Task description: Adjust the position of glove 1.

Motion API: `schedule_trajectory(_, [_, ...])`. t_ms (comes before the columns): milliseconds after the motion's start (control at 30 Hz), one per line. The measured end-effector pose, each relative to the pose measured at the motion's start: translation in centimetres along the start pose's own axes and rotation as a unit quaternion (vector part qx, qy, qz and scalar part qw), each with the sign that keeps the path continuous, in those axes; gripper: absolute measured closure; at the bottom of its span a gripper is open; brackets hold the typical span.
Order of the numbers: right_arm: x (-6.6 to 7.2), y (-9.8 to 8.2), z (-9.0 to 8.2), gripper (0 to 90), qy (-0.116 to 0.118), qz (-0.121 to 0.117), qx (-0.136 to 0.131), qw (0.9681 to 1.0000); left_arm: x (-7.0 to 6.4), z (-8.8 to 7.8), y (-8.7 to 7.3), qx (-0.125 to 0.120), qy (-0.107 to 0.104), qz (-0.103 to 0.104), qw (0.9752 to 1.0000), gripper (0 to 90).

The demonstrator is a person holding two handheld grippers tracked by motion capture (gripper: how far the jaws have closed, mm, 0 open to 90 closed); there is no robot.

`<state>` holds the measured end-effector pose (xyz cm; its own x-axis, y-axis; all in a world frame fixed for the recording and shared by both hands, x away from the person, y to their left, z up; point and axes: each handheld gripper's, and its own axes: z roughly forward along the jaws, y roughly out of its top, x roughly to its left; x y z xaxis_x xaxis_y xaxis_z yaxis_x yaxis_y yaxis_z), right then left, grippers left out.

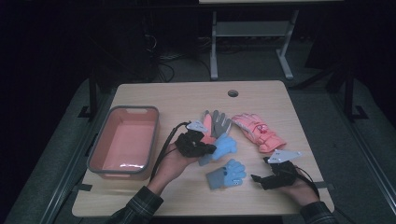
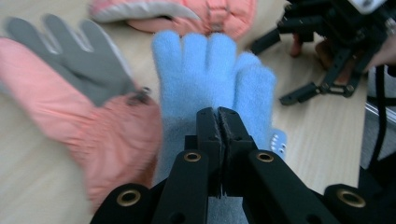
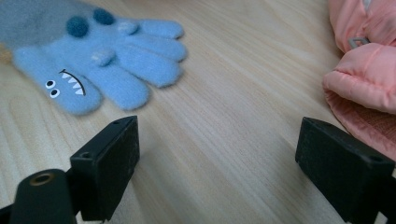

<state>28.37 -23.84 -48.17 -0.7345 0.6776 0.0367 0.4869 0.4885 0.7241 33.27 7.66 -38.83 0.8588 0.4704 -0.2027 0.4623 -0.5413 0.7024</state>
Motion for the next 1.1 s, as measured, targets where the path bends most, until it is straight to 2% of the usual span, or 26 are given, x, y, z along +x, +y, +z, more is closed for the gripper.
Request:
schedule_trajectory(100, [0.0, 0.0, 0.0, 13.0, 0.000, 0.000, 0.000, 1.0000, -0.6, 0.7, -0.5, 0.004, -0.013, 0.004, 0.9999, 88.1])
schedule_trajectory(333, [0.0, 0.0, 0.0, 13.0, -0.001, 0.001, 0.000, 1.0000, -1.8, 2.1, -1.2, 0.023, -0.025, 0.016, 0.9993, 88.1])
schedule_trajectory(533, [0.0, 0.0, 0.0, 13.0, 0.000, 0.001, 0.000, 1.0000, -2.4, 3.4, -1.6, 0.042, -0.025, 0.027, 0.9984, 88.0])
schedule_trajectory(567, [0.0, 0.0, 0.0, 13.0, 0.000, 0.001, 0.000, 1.0000, -2.5, 3.6, -1.7, 0.039, -0.026, 0.020, 0.9987, 88.0])
schedule_trajectory(600, [0.0, 0.0, 0.0, 13.0, 0.000, 0.001, 0.000, 1.0000, -2.6, 3.9, -1.8, 0.042, -0.025, 0.023, 0.9985, 88.0])
schedule_trajectory(767, [0.0, 0.0, 0.0, 13.0, 0.000, 0.001, 0.001, 1.0000, -3.0, 4.6, -2.1, 0.056, -0.024, 0.024, 0.9978, 87.9])
schedule_trajectory(833, [0.0, 0.0, 0.0, 13.0, 0.000, 0.001, 0.001, 1.0000, -3.1, 4.9, -2.3, 0.064, -0.023, 0.032, 0.9972, 87.9])
schedule_trajectory(1000, [0.0, 0.0, 0.0, 13.0, 0.000, 0.000, 0.001, 1.0000, -3.5, 5.2, -2.5, 0.068, -0.021, 0.033, 0.9969, 87.5])
schedule_trajectory(1033, [0.0, 0.0, 0.0, 13.0, 0.000, 0.000, 0.001, 1.0000, -3.4, 5.2, -2.6, 0.076, -0.021, 0.037, 0.9962, 87.1])
schedule_trajectory(1100, [0.0, 0.0, 0.0, 13.0, 0.000, 0.000, 0.001, 1.0000, -3.5, 5.5, -2.8, 0.077, -0.023, 0.033, 0.9962, 85.9])
